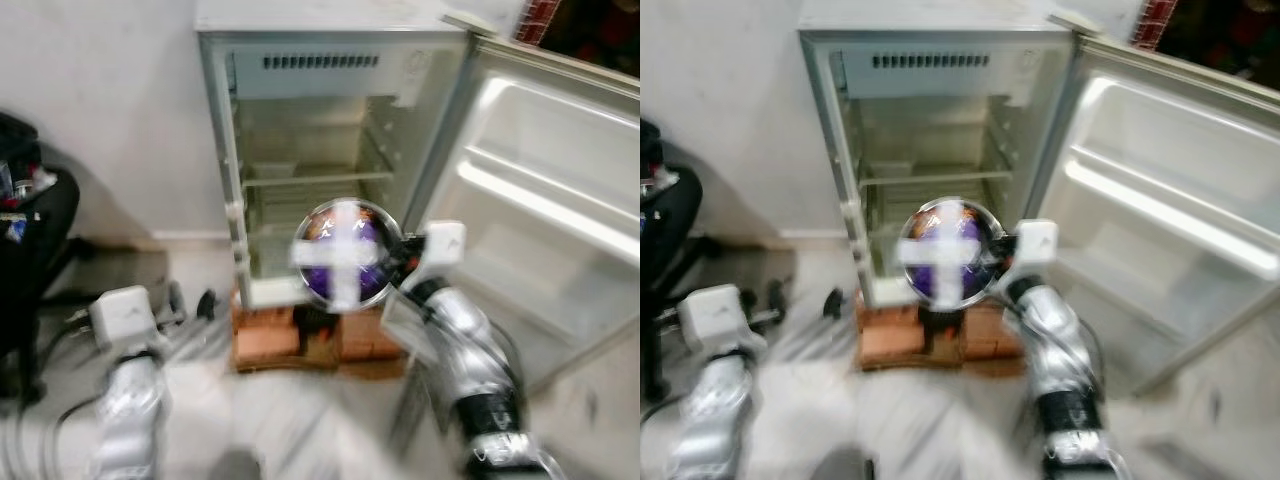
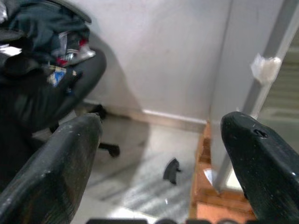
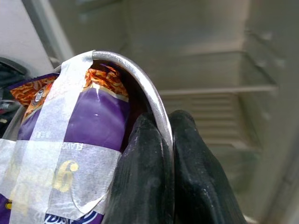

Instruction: Restocking fridge

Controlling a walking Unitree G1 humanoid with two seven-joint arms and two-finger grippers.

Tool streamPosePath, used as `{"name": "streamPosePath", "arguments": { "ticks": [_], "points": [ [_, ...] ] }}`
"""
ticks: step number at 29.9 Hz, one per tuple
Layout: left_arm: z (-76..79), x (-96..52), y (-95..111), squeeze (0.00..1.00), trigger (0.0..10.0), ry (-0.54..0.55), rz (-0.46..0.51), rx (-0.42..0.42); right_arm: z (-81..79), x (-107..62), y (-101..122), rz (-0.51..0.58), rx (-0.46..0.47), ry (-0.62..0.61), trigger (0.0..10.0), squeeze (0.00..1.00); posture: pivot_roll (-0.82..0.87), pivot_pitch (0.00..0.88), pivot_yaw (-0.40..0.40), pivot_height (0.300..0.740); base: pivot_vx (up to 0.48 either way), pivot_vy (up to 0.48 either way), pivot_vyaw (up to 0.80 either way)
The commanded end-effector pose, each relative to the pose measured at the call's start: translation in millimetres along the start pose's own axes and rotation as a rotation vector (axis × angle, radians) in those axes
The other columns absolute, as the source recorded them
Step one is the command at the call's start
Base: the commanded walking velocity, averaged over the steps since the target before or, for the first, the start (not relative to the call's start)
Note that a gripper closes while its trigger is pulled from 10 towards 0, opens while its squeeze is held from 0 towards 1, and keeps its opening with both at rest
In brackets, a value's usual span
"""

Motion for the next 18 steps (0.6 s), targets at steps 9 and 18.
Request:
{"name": "streamPosePath", "arguments": {
  "ticks": [9, 18],
  "points": [
    [12.2, 1.0, 0.7, 0.00, 10.0, -0.024, -0.005, -0.021, 21.9, -2.9, 9.8, 0.021, -0.022, -0.060, 10.0, 0.00, 0.08, 0.000, -0.083, 0.740, 0.464, 0.000, 0.00],
    [10.8, -0.8, -2.9, 0.00, 10.0, -0.003, -0.027, -0.049, 19.7, -4.2, 7.5, 0.017, -0.020, -0.043, 10.0, 0.00, 0.08, 0.000, -0.081, 0.740, 0.186, 0.249, 0.00]
  ]
}}
Point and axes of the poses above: a point about 5 cm out from each wrist's last joint towards the gripper, its own x axis pointing out of the wrist towards the gripper, its own y axis along the axis of the wrist's last joint, z = x × y, the point moved 3 cm from there along x, pointing out of the wrist towards the gripper, and after that the axes turned 1 degree about -x, right-handed, at the moved point
